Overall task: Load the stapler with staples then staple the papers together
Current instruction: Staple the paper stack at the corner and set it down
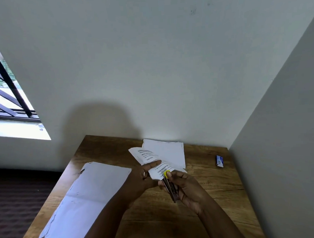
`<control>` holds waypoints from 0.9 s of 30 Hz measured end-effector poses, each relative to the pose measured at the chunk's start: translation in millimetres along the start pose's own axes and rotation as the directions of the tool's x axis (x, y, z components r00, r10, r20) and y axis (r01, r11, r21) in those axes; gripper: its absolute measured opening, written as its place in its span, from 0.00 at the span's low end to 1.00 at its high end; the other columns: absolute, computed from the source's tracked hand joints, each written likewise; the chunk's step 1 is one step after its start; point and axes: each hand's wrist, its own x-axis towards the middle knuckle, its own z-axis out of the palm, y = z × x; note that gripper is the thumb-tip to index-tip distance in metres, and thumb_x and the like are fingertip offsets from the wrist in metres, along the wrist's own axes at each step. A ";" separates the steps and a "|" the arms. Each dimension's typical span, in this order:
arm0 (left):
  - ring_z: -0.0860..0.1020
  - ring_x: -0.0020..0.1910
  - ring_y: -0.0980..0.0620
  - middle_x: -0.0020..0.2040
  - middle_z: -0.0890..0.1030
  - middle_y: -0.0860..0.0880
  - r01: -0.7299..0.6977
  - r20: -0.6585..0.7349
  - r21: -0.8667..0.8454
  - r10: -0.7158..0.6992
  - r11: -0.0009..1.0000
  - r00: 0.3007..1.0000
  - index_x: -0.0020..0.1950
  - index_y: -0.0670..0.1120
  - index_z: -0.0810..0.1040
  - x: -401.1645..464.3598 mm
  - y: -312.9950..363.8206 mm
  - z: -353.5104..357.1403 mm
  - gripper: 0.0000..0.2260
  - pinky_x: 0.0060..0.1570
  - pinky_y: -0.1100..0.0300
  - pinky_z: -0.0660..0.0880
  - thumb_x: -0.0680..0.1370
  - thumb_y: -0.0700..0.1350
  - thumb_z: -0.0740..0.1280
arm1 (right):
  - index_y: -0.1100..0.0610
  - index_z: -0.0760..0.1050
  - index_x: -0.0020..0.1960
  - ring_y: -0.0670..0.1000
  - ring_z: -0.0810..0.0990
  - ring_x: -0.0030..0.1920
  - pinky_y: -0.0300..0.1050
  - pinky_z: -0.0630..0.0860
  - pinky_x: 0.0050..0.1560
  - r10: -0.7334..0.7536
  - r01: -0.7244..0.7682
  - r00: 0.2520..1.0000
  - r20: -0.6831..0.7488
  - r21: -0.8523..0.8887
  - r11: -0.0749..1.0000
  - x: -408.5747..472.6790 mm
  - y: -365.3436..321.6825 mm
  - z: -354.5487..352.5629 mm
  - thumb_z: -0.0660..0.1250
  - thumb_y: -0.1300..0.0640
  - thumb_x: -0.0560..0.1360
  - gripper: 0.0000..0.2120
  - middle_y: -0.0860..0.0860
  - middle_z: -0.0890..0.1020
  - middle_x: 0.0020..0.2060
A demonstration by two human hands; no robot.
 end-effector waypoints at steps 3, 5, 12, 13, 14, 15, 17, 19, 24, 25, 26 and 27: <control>0.72 0.59 0.76 0.62 0.73 0.65 -0.011 0.008 0.038 0.011 0.999 1.000 0.64 0.57 0.74 -0.1 -1.1 -0.7 0.27 0.53 0.81 0.68 0.69 0.39 0.77 | 0.64 0.83 0.49 0.57 0.86 0.43 0.44 0.80 0.42 -0.011 0.010 1.000 -0.028 -0.034 0.999 1.7 1.9 -0.4 0.76 0.56 0.64 0.17 0.70 0.82 0.51; 0.71 0.62 0.73 0.64 0.73 0.64 -0.014 0.011 0.039 0.013 0.999 1.000 0.65 0.57 0.74 -0.9 -3.1 -1.3 0.27 0.54 0.80 0.68 0.70 0.39 0.77 | 0.64 0.83 0.47 0.57 0.85 0.43 0.44 0.80 0.41 -0.022 0.021 0.999 -0.038 -0.030 0.999 2.6 3.0 0.0 0.76 0.58 0.64 0.14 0.70 0.81 0.52; 0.71 0.61 0.75 0.65 0.72 0.64 -0.046 0.031 0.055 0.044 0.997 0.999 0.64 0.57 0.74 -3.8 -2.8 -1.8 0.26 0.55 0.80 0.68 0.71 0.37 0.75 | 0.63 0.83 0.49 0.58 0.85 0.41 0.42 0.81 0.36 -0.074 0.073 0.996 -0.043 -0.018 0.997 1.6 7.3 6.2 0.73 0.62 0.66 0.12 0.66 0.83 0.51; 0.71 0.62 0.75 0.65 0.72 0.63 -0.050 0.037 0.053 0.048 0.997 0.998 0.65 0.56 0.74 -3.8 -3.0 -1.9 0.27 0.55 0.79 0.69 0.71 0.37 0.75 | 0.64 0.82 0.49 0.58 0.85 0.41 0.41 0.80 0.35 -0.082 0.082 0.995 -0.055 -0.014 0.997 1.7 8.3 7.5 0.72 0.63 0.67 0.11 0.67 0.83 0.51; 0.71 0.62 0.75 0.65 0.72 0.63 -0.052 0.040 0.049 0.050 0.997 0.998 0.65 0.55 0.74 -3.9 -3.2 -2.1 0.27 0.55 0.79 0.69 0.71 0.36 0.75 | 0.65 0.82 0.50 0.59 0.84 0.42 0.41 0.80 0.35 -0.087 0.086 0.994 -0.071 -0.012 0.996 1.5 8.8 8.6 0.72 0.64 0.68 0.10 0.67 0.83 0.51; 0.71 0.62 0.75 0.66 0.72 0.63 -0.052 0.040 0.046 0.051 0.998 0.998 0.66 0.55 0.74 -4.1 -3.5 -2.5 0.27 0.55 0.79 0.69 0.71 0.36 0.75 | 0.65 0.82 0.50 0.60 0.82 0.43 0.42 0.79 0.35 -0.087 0.086 0.993 -0.080 -0.017 0.996 1.5 9.2 8.9 0.72 0.65 0.69 0.10 0.68 0.83 0.51; 0.71 0.62 0.74 0.65 0.72 0.63 -0.049 0.038 0.040 0.047 0.998 0.998 0.65 0.56 0.74 -5.3 -2.8 -3.2 0.27 0.54 0.79 0.69 0.71 0.36 0.75 | 0.66 0.81 0.52 0.60 0.81 0.44 0.42 0.78 0.36 -0.069 0.066 0.996 -0.059 -0.042 0.997 0.0 8.1 8.0 0.72 0.63 0.69 0.13 0.67 0.83 0.50; 0.71 0.61 0.74 0.65 0.72 0.63 -0.048 0.036 0.029 0.047 0.998 0.998 0.64 0.58 0.74 -6.7 -1.3 -3.5 0.27 0.52 0.79 0.70 0.71 0.36 0.75 | 0.65 0.81 0.53 0.57 0.83 0.42 0.43 0.79 0.37 -0.023 0.023 1.000 -0.002 -0.045 0.999 -1.4 4.5 4.7 0.72 0.60 0.68 0.15 0.65 0.84 0.48; 0.74 0.60 0.71 0.61 0.75 0.68 -0.026 0.011 -0.065 0.027 0.998 1.000 0.62 0.61 0.77 -8.5 5.1 -5.5 0.27 0.50 0.74 0.75 0.71 0.35 0.75 | 0.60 0.80 0.52 0.53 0.83 0.37 0.44 0.79 0.35 0.020 -0.025 0.999 0.049 0.097 0.995 -1.2 -6.2 -10.5 0.69 0.53 0.72 0.13 0.57 0.85 0.43; 0.75 0.59 0.70 0.59 0.77 0.69 -0.011 0.002 -0.084 0.011 0.996 1.000 0.61 0.62 0.78 -9.1 6.1 -6.3 0.27 0.48 0.73 0.76 0.71 0.35 0.74 | 0.60 0.81 0.51 0.52 0.81 0.35 0.43 0.78 0.34 0.037 -0.038 0.999 0.016 0.144 0.989 0.0 -7.8 -14.1 0.70 0.50 0.71 0.15 0.56 0.84 0.39; 0.76 0.59 0.69 0.58 0.78 0.69 0.004 -0.001 -0.103 -0.004 0.995 1.000 0.60 0.62 0.79 -9.7 6.7 -7.2 0.27 0.47 0.72 0.76 0.71 0.34 0.74 | 0.59 0.81 0.50 0.51 0.79 0.33 0.43 0.76 0.33 0.053 -0.047 0.998 -0.029 0.181 0.982 0.9 -9.9 -16.8 0.70 0.47 0.70 0.17 0.55 0.83 0.36; 0.77 0.59 0.68 0.57 0.79 0.69 0.021 0.004 -0.126 -0.020 0.992 1.000 0.60 0.63 0.80 -10.1 7.3 -8.3 0.27 0.47 0.71 0.77 0.71 0.34 0.73 | 0.59 0.81 0.49 0.50 0.76 0.31 0.43 0.74 0.31 0.067 -0.049 0.995 -0.080 0.201 0.978 2.3 -12.4 -19.8 0.70 0.45 0.69 0.18 0.53 0.81 0.33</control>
